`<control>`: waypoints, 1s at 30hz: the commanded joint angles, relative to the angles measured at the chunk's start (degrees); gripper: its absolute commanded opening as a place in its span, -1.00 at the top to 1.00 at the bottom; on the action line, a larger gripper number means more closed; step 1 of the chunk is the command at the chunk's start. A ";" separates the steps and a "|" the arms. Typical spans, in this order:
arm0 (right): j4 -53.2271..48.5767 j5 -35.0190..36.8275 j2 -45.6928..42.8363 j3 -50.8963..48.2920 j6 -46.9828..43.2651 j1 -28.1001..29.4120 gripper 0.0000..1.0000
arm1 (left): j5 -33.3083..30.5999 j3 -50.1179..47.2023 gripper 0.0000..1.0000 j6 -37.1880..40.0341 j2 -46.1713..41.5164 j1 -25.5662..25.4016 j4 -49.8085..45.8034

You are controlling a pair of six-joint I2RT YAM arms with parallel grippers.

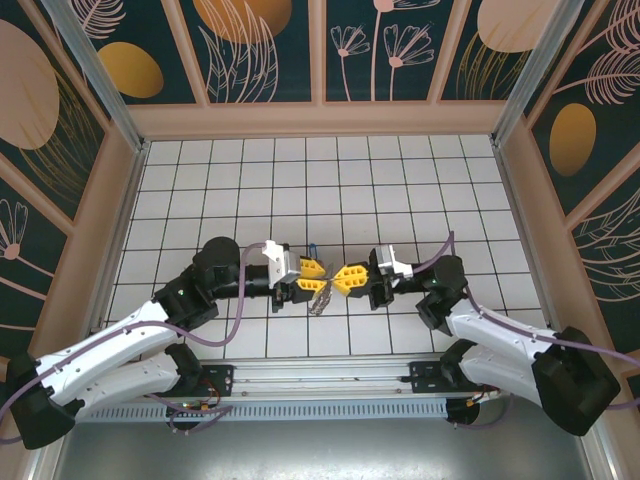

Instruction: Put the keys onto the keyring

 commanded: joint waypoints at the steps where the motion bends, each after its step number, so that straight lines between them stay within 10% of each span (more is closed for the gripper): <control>1: 18.46 0.34 2.43 -1.27 8.26 0.71 1.00 | 0.86 -0.50 0.49 -0.89 -1.17 0.00 3.02; 30: 26.03 7.82 9.18 -1.25 7.26 4.69 1.00 | 4.36 -1.30 0.45 -1.85 0.22 -0.04 7.04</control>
